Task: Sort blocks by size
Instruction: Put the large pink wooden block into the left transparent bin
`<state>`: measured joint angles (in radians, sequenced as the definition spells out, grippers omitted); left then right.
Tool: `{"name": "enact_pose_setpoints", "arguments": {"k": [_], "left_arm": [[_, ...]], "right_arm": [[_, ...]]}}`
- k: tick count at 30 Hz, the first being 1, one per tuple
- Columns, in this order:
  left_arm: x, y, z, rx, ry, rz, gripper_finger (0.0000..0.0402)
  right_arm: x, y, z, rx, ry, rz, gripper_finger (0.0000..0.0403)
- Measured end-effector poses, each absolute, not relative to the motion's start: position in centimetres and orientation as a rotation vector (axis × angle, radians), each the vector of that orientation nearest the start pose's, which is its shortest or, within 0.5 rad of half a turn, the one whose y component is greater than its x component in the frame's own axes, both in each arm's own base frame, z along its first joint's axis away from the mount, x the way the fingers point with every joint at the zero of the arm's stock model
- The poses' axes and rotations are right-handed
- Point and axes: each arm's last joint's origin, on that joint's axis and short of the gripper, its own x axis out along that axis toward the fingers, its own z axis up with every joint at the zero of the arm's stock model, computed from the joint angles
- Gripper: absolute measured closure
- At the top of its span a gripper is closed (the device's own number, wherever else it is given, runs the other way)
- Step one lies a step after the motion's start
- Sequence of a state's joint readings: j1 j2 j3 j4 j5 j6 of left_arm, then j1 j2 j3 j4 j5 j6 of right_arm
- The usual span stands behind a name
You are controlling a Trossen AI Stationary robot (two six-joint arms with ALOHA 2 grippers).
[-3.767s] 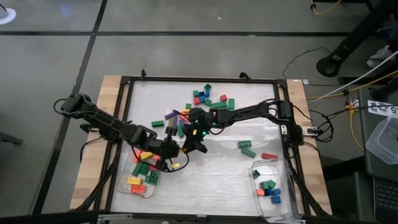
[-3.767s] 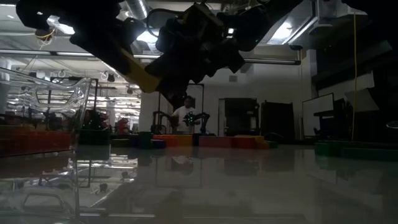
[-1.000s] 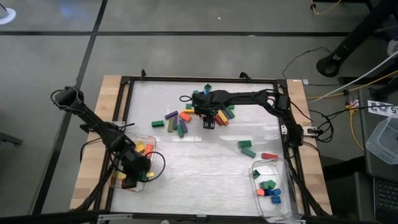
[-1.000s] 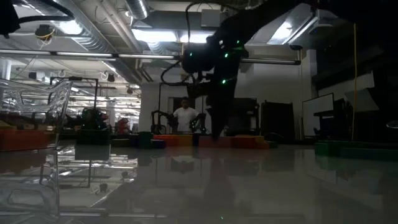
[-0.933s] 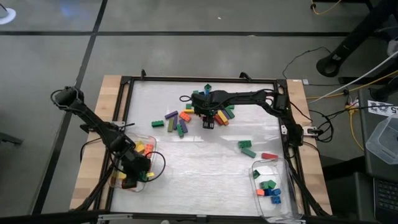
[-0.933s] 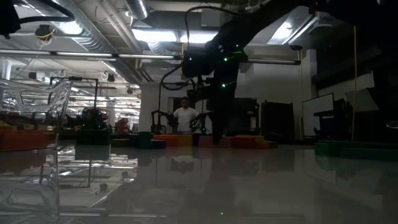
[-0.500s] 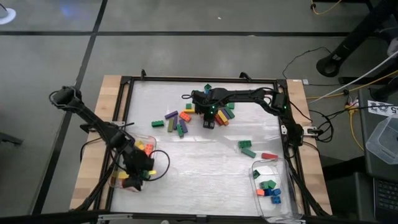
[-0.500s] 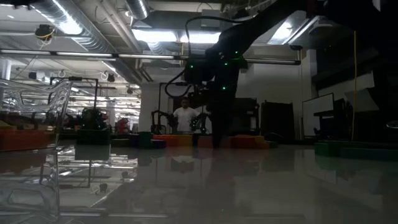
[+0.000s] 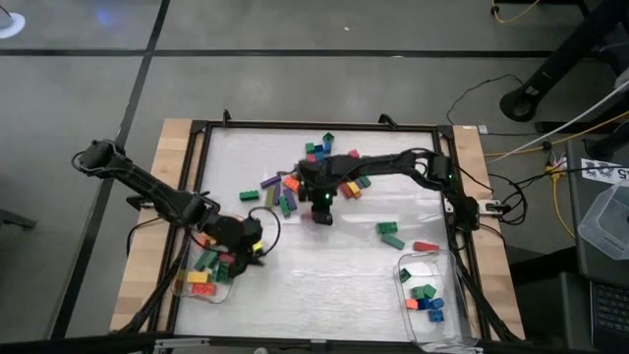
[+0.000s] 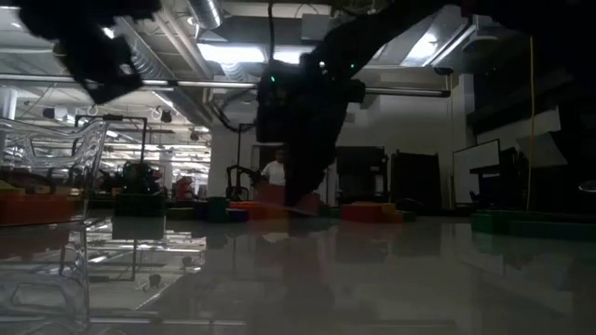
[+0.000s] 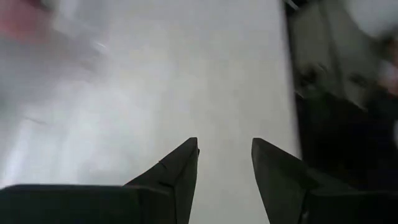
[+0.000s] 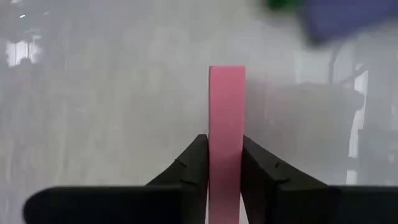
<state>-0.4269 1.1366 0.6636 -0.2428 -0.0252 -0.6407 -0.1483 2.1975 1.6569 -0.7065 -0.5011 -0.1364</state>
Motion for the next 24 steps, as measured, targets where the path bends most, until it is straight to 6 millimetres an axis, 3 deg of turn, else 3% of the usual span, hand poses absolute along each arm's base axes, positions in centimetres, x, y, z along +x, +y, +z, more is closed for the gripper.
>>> {"name": "enact_pose_setpoints", "arguments": {"k": [7,12,17,24], "left_arm": [[21.6,-7.2,22.0,-0.395,0.691,0.123,0.0263],[21.9,-6.7,21.8,-0.435,0.686,0.168,0.0263],[21.9,-7.1,21.9,-0.411,0.686,0.130,0.0263],[21.7,-7.6,21.8,-0.374,0.696,0.095,0.0263]], "right_arm": [[45.9,0.5,15.9,0.122,1.042,0.438,0.0345],[47.2,3.5,16.7,0.060,0.894,0.446,0.0331],[48.0,4.3,17.4,0.092,0.799,0.414,0.0346],[48.2,4.2,17.7,0.155,0.772,0.385,0.0333]]}}
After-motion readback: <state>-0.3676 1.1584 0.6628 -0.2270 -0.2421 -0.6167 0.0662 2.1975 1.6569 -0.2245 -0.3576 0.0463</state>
